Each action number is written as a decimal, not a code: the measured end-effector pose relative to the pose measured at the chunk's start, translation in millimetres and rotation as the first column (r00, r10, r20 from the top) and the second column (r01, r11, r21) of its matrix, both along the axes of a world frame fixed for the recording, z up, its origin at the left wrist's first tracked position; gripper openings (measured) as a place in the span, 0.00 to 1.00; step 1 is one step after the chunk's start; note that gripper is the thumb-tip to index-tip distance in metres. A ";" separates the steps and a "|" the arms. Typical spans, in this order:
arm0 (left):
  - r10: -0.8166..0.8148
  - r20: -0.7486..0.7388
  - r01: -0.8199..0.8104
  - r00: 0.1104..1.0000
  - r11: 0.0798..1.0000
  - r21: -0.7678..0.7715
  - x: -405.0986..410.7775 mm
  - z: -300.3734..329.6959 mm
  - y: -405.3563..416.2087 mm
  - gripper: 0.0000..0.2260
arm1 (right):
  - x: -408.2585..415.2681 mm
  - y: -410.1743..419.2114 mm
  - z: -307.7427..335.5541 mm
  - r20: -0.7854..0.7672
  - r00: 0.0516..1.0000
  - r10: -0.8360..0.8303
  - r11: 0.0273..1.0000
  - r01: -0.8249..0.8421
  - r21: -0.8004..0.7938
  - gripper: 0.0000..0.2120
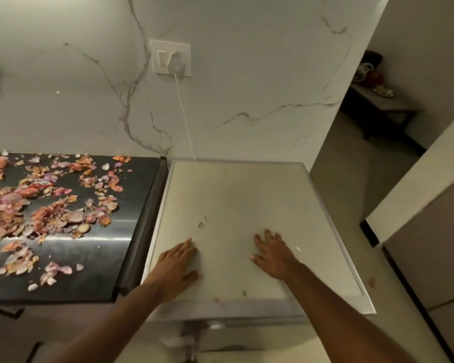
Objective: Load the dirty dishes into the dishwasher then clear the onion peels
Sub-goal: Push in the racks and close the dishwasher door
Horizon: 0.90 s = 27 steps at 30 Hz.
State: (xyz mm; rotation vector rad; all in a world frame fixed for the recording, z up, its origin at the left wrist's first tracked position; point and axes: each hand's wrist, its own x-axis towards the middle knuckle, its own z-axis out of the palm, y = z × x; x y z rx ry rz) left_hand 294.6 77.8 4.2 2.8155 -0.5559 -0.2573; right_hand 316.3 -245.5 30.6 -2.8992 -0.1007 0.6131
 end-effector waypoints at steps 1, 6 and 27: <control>0.009 0.006 -0.009 1.000 1.000 0.001 -13.6 -4.8 0.8 0.34 | -13.2 -4.9 -3.1 -0.001 1.000 0.004 0.999 -0.004 0.032 0.37; 0.032 0.015 -0.033 0.999 0.997 0.070 -69.2 -15.3 9.0 0.43 | -62.6 -29.4 -13.3 0.050 0.994 0.093 0.989 -0.098 0.113 0.37; 0.037 0.108 -0.088 0.993 0.851 0.518 -112.0 0.1 7.9 0.50 | -147.6 -51.2 -13.0 -0.127 0.988 0.089 0.984 -0.107 -0.142 0.49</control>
